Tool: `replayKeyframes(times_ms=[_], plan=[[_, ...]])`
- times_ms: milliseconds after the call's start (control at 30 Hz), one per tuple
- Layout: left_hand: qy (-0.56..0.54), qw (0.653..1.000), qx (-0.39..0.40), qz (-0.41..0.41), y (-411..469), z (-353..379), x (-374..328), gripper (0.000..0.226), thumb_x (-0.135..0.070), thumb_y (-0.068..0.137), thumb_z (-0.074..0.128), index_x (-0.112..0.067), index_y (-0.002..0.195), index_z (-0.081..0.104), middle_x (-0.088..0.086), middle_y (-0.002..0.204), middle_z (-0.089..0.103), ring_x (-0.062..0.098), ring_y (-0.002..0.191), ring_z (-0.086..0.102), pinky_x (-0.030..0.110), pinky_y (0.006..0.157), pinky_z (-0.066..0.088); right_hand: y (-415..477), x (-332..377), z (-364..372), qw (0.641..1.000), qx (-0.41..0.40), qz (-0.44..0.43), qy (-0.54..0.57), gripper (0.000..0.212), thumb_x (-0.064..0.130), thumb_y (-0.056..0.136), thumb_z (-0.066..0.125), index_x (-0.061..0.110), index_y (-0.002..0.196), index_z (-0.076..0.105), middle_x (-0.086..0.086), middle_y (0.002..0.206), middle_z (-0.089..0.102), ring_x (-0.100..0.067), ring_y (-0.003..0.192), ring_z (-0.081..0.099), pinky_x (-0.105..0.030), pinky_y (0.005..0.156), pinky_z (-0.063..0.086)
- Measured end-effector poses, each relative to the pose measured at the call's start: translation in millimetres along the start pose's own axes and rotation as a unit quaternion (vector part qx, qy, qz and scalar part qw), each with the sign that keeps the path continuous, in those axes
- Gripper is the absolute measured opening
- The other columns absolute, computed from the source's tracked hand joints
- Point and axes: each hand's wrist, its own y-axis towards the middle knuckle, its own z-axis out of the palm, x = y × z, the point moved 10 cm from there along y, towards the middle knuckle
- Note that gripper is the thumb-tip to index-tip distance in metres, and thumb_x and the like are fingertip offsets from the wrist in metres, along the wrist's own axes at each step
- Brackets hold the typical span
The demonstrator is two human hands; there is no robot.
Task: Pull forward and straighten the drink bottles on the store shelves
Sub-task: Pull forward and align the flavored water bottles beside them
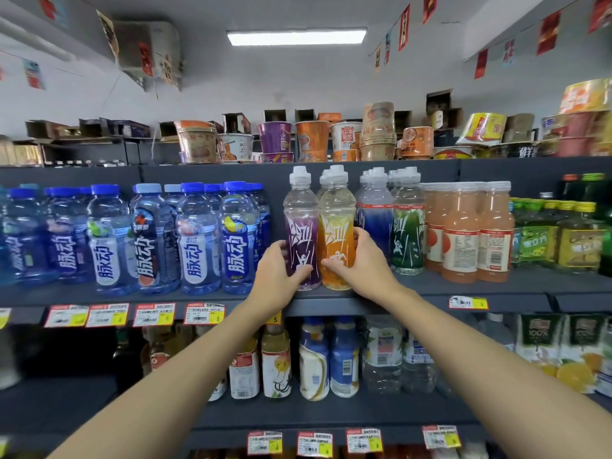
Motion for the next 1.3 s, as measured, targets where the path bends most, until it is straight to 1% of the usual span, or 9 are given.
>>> replayKeyframes(times_ms=[100, 167, 367, 533, 633, 767, 867, 1033, 1300], plan=[[0.024, 0.998, 0.05, -0.006, -5.8, 9.0, 5.9, 0.089, -0.04, 0.069, 0.09, -0.013, 0.139, 0.043, -0.002, 0.125, 0.062, 0.005, 0.108, 0.055, 0.01, 0.083, 0.039, -4.7, -11.9, 10.9, 0.994, 0.105, 0.006, -0.018, 0.11, 0.065, 0.061, 0.084, 0.02, 0.146, 0.032, 0.003, 0.133, 0.059, -0.016, 0.117, 0.057, -0.03, 0.096, 0.046], [0.037, 0.997, 0.065, -0.019, -6.1, 11.8, 11.2, 0.09, -0.043, 0.069, 0.089, -0.013, 0.14, 0.042, -0.001, 0.127, 0.064, 0.007, 0.107, 0.058, 0.009, 0.079, 0.038, -9.8, -19.2, 17.6, 0.989, 0.146, 0.008, -0.028, 0.101, 0.065, 0.06, 0.085, 0.023, 0.141, 0.041, 0.006, 0.131, 0.061, -0.013, 0.115, 0.059, -0.028, 0.094, 0.047], [0.064, 0.993, 0.096, -0.024, 1.7, 12.2, 14.4, 0.086, -0.049, 0.066, 0.089, -0.015, 0.134, 0.047, 0.0, 0.123, 0.066, 0.011, 0.105, 0.062, 0.027, 0.089, 0.051, -10.3, -18.1, 16.1, 0.988, 0.147, 0.008, -0.035, 0.095, 0.064, 0.06, 0.086, 0.019, 0.134, 0.046, 0.003, 0.128, 0.062, -0.015, 0.113, 0.059, -0.035, 0.096, 0.05], [0.062, 0.993, 0.101, -0.016, -1.2, 10.4, 15.9, 0.089, -0.048, 0.064, 0.09, -0.016, 0.135, 0.048, -0.007, 0.118, 0.066, -0.002, 0.09, 0.059, 0.006, 0.073, 0.043, -14.9, -16.8, 13.8, 0.987, 0.158, -0.012, -0.027, 0.099, 0.068, 0.055, 0.085, 0.023, 0.134, 0.046, 0.009, 0.125, 0.061, -0.01, 0.11, 0.06, -0.03, 0.093, 0.051], [0.069, 0.991, 0.117, -0.006, -2.2, 9.3, 13.6, 0.086, -0.05, 0.064, 0.09, -0.019, 0.133, 0.048, -0.017, 0.108, 0.06, -0.014, 0.081, 0.052, -0.001, 0.061, 0.039, -17.5, -16.5, 13.1, 0.983, 0.179, -0.02, -0.026, 0.096, 0.071, 0.058, 0.082, 0.028, 0.136, 0.045, 0.017, 0.122, 0.059, -0.002, 0.103, 0.059, -0.015, 0.082, 0.045], [0.064, 0.988, 0.14, -0.008, -0.6, 11.2, 15.2, 0.091, -0.049, 0.064, 0.09, -0.02, 0.137, 0.044, -0.009, 0.12, 0.065, -0.002, 0.093, 0.059, 0.005, 0.072, 0.04, -20.4, -20.6, 14.0, 0.979, 0.202, -0.008, -0.004, 0.09, 0.07, 0.061, 0.081, 0.033, 0.136, 0.045, 0.02, 0.119, 0.06, 0.013, 0.091, 0.058, -0.004, 0.071, 0.042], [0.038, 0.989, 0.144, -0.025, 0.9, 12.7, 21.0, 0.091, -0.047, 0.063, 0.091, -0.02, 0.137, 0.045, -0.013, 0.115, 0.066, -0.006, 0.093, 0.062, 0.007, 0.074, 0.044, -18.8, -24.6, 15.9, 0.981, 0.194, 0.001, 0.009, 0.085, 0.066, 0.063, 0.082, 0.031, 0.132, 0.048, 0.02, 0.115, 0.063, 0.019, 0.085, 0.058, -0.001, 0.067, 0.043], [0.013, 0.99, 0.138, -0.032, -0.1, 13.1, 27.2, 0.091, -0.043, 0.065, 0.091, -0.017, 0.14, 0.045, -0.024, 0.101, 0.06, -0.021, 0.087, 0.06, 0.001, 0.069, 0.046, -18.3, -28.7, 17.6, 0.981, 0.192, 0.004, 0.01, 0.088, 0.068, 0.063, 0.08, 0.028, 0.134, 0.047, 0.017, 0.118, 0.063, 0.011, 0.092, 0.059, -0.008, 0.074, 0.044], [0.032, 0.99, 0.135, -0.023, 0.7, 10.7, 24.1, 0.092, -0.047, 0.065, 0.09, -0.017, 0.139, 0.044, -0.027, 0.097, 0.056, -0.018, 0.082, 0.059, -0.001, 0.064, 0.044, -16.1, -28.5, 20.4, 0.98, 0.197, -0.008, -0.014, 0.09, 0.066, 0.067, 0.079, 0.021, 0.137, 0.045, 0.007, 0.126, 0.062, -0.006, 0.103, 0.062, -0.019, 0.085, 0.047]])
